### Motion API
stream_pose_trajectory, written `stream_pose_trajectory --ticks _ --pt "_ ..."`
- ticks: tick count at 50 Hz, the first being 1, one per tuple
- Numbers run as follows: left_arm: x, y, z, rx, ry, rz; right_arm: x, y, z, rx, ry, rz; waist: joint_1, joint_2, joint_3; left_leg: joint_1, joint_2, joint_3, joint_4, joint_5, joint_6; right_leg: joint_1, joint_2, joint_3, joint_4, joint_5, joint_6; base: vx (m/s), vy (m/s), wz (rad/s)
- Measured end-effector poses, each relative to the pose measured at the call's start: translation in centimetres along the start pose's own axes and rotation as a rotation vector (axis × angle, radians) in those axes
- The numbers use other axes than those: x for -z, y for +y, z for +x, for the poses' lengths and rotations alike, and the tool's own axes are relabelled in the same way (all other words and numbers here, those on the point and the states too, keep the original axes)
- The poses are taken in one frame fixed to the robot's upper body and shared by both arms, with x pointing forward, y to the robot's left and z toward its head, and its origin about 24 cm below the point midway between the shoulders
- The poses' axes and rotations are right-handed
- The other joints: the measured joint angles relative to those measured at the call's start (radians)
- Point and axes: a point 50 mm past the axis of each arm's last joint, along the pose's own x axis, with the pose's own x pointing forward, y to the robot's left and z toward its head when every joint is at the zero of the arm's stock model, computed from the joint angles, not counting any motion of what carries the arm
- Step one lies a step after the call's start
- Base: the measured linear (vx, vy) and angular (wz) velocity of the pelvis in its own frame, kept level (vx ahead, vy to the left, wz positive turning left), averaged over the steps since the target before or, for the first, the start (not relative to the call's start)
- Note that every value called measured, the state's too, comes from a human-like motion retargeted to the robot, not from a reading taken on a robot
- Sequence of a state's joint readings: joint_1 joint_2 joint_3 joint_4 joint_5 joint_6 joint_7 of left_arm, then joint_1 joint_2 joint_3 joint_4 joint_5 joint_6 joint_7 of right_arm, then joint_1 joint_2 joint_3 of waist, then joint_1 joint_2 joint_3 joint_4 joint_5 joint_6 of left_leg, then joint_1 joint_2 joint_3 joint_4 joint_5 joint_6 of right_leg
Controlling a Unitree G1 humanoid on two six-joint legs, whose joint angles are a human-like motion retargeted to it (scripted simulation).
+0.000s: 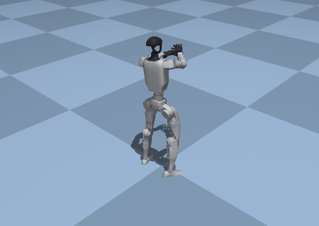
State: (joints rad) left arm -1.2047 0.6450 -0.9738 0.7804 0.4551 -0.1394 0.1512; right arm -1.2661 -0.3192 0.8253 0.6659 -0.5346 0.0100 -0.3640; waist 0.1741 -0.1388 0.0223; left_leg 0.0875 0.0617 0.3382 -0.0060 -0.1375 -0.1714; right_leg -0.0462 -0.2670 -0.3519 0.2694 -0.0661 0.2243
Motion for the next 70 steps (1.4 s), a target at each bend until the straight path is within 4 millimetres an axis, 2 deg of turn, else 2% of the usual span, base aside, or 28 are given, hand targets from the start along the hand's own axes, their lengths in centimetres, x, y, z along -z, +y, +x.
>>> stream_pose_trajectory --ticks 5,8,10,13,17,21,25,28,30,34,39,42,45,50,53,60,65,68,70 --pt "-0.1 1.3 0.1 -0.169 0.009 0.043 1.0 1.7 -1.0 -0.106 0.019 -0.028 -0.03 -0.003 0.01 0.01 0.009 0.045 0.003 -0.004 0.0 -0.018 0.022 0.031 -0.038 0.012 0.003 -0.03 -0.05 -0.48" --pt "-0.5 2.1 0.2 -0.26 0.007 0.011 1.5 2.4 -1.6 -0.122 0.03 -0.047 -0.048 0.002 0.011 0.017 0.015 0.068 0.005 -0.006 -0.001 -0.008 0.039 0.043 -0.089 0.03 0.007 -0.01 -0.08 -0.39" --pt "-0.8 2.0 0.4 -0.254 0.003 -0.024 1.8 2.3 -1.8 -0.111 0.036 -0.053 -0.062 0.007 0.01 0.022 0.018 0.081 0.007 -0.007 -0.001 0.003 0.049 0.05 -0.125 0.043 0.01 0.01 -0.1 -0.32" --pt "-1.1 1.1 0.7 -0.138 0.004 -0.072 2.2 1.9 -1.8 -0.105 0.049 -0.048 -0.087 0.016 0.009 0.028 0.024 0.095 0.01 -0.009 0.003 0.018 0.062 0.057 -0.167 0.061 0.017 0.02 -0.12 -0.23" --pt "-1.4 0.3 1.0 -0.033 0.011 -0.078 2.8 1.7 -1.7 -0.175 0.081 -0.034 -0.124 0.03 0.011 0.034 0.032 0.104 0.016 -0.008 0.013 0.032 0.072 0.062 -0.191 0.073 0.022 0.02 -0.13 -0.13" --pt "-1.9 1.3 1.2 -0.168 0.013 -0.064 4.0 1.6 -2.0 -0.197 0.121 -0.039 -0.165 0.047 0.019 0.035 0.038 0.106 0.031 -0.004 0.026 0.037 0.074 0.063 -0.185 0.068 0.025 0.03 -0.13 -0.03" --pt "-3.0 2.3 1.3 -0.331 -0.01 -0.127 4.9 0.1 -2.2 -0.054 0.132 -0.082 -0.208 0.065 0.03 0.024 0.042 0.101 0.064 -0.003 0.038 0.039 0.069 0.06 -0.168 0.054 0.027 0.02 -0.12 0.03" --pt "-4.2 1.7 1.6 -0.296 -0.043 -0.198 5.2 -1.4 -2.2 0.055 0.119 -0.102 -0.236 0.075 0.033 0.009 0.044 0.097 0.098 -0.003 0.043 0.043 0.064 0.06 -0.162 0.043 0.029 0.02 -0.1 0.01" --pt "-4.9 1.2 1.9 -0.228 -0.061 -0.222 5.2 -2.0 -2.3 0.069 0.106 -0.104 -0.253 0.08 0.034 -0.003 0.045 0.097 0.121 -0.004 0.045 0.047 0.061 0.061 -0.162 0.038 0.029 0.02 -0.08 -0.04" --pt "-5.5 0.6 2.3 -0.146 -0.062 -0.211 5.5 -1.3 -2.6 -0.067 0.103 -0.095 -0.277 0.087 0.031 -0.019 0.044 0.101 0.149 -0.005 0.043 0.057 0.06 0.068 -0.175 0.033 0.026 0.03 -0.06 -0.12" --pt "-5.3 2.5 2.8 -0.225 -0.027 -0.202 6.2 0.3 -3.4 -0.256 0.138 -0.081 -0.296 0.098 0.027 -0.02 0.042 0.114 0.14 -0.002 0.036 0.069 0.069 0.085 -0.196 0.036 0.024 0.04 -0.03 -0.23" --pt "-5.2 3.5 2.9 -0.258 -0.031 -0.216 6.6 0.4 -3.6 -0.259 0.153 -0.088 -0.303 0.105 0.022 -0.011 0.04 0.124 0.115 0.001 0.032 0.072 0.077 0.096 -0.206 0.039 0.027 0.04 0.0 -0.27" --pt "-5.3 3.7 2.9 -0.235 -0.058 -0.209 6.6 -0.4 -3.5 -0.209 0.141 -0.108 -0.308 0.111 0.015 0.002 0.039 0.135 0.086 0.006 0.029 0.072 0.085 0.107 -0.21 0.043 0.032 0.04 0.02 -0.25" --pt "-5.1 2.9 2.6 -0.156 -0.09 -0.138 5.9 -1.8 -3.3 -0.175 0.064 -0.122 -0.314 0.113 0.004 0.023 0.037 0.152 0.049 0.011 0.025 0.068 0.094 0.125 -0.207 0.045 0.037 0.04 0.03 -0.2" --pt "-4.3 2.8 2.5 -0.146 -0.063 -0.109 5.0 -2.4 -3.5 -0.194 0.004 -0.092 -0.317 0.113 0.002 0.033 0.038 0.163 0.038 0.012 0.023 0.065 0.098 0.134 -0.204 0.046 0.037 0.0 0.0 0.0" --pt "-0.8 5.1 2.6 -0.184 0.103 -0.142 1.2 -4.0 -5.4 -0.256 -0.175 0.048 -0.335 0.116 0.014 0.047 0.038 0.179 0.032 0.009 0.022 0.063 0.102 0.148 -0.201 0.05 0.037 0.0 0.0 0.0" --pt "1.0 6.8 2.9 -0.139 0.187 -0.19 -1.9 -5.6 -7.2 -0.233 -0.303 0.136 -0.359 0.122 0.023 0.048 0.04 0.185 0.025 0.009 0.022 0.058 0.108 0.15 -0.206 0.056 0.037 0.0 0.0 0.0" --pt "0.6 7.3 3.3 -0.107 0.173 -0.198 -3.1 -6.6 -8.5 -0.187 -0.358 0.187 -0.374 0.124 0.029 0.046 0.04 0.184 0.016 0.012 0.019 0.054 0.112 0.147 -0.211 0.06 0.037 0.0 0.0 0.0" --pt "-0.4 7.5 3.7 -0.095 0.131 -0.193 -3.5 -7.0 -9.3 -0.161 -0.377 0.22 -0.382 0.123 0.033 0.044 0.04 0.182 0.009 0.015 0.016 0.052 0.113 0.144 -0.214 0.062 0.037 0.0 0.0 0.0"
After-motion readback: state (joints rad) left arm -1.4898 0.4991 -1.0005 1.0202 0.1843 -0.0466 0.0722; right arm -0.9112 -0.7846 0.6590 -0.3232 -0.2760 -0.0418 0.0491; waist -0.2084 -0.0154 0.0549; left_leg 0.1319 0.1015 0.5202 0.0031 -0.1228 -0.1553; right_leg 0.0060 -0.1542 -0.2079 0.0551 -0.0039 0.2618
